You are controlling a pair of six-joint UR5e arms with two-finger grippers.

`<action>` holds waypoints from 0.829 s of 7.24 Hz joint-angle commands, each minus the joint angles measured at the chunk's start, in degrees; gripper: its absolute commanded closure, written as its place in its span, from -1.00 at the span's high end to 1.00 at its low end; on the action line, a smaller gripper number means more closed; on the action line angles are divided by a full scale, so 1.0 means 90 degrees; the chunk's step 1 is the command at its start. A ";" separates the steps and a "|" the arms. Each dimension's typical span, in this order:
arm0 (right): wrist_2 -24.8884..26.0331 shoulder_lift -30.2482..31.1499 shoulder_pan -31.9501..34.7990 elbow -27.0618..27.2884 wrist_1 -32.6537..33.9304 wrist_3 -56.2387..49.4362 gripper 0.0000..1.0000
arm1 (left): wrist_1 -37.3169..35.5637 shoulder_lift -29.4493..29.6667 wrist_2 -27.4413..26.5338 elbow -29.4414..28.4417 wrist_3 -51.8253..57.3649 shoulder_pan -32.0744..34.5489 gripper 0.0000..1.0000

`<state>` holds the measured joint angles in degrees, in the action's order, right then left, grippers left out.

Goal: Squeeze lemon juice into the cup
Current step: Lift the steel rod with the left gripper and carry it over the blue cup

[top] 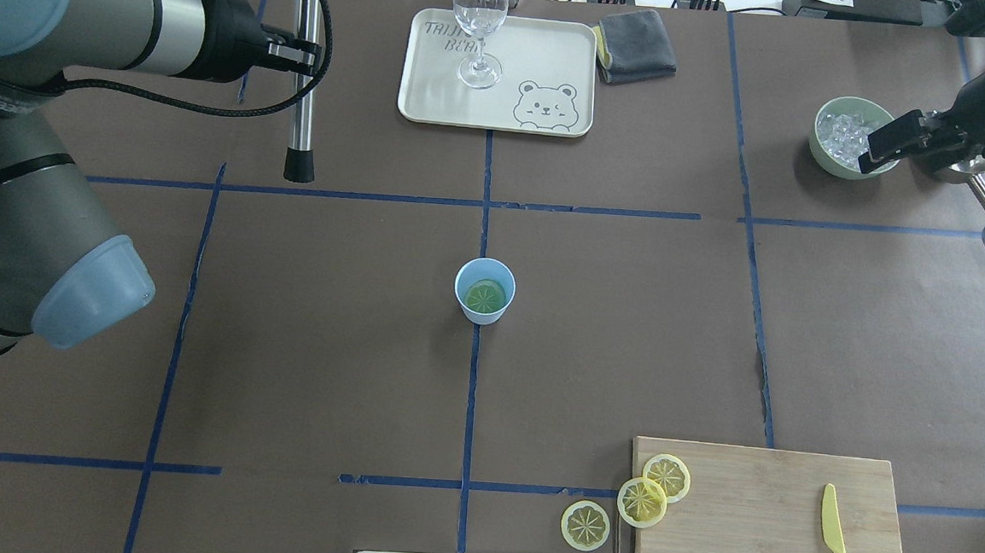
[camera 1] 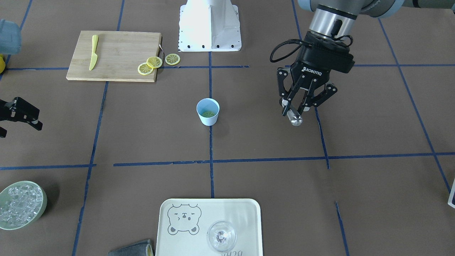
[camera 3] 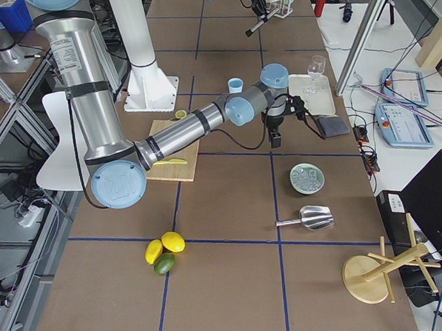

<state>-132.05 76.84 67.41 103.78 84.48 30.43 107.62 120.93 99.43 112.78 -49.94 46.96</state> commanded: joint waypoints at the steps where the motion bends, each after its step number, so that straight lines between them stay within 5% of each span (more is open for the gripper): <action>1: -0.0054 0.0017 0.0000 0.0041 0.0017 0.0007 1.00 | 0.1850 -0.0221 -0.0719 0.0085 -0.1359 -0.0313 -1.00; 3: -0.0064 0.0084 0.0078 0.0061 0.0027 0.0007 1.00 | 0.2056 -0.0438 -0.3494 0.0242 -0.1434 -0.1841 -1.00; 6: -0.0064 0.0163 0.0156 0.0129 0.0027 0.0026 1.00 | 0.2056 -0.0293 -0.5788 -0.0302 -0.1346 -0.3056 -1.00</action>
<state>-132.62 77.98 68.46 104.68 84.72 30.54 126.05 117.44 55.26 112.83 -62.37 23.85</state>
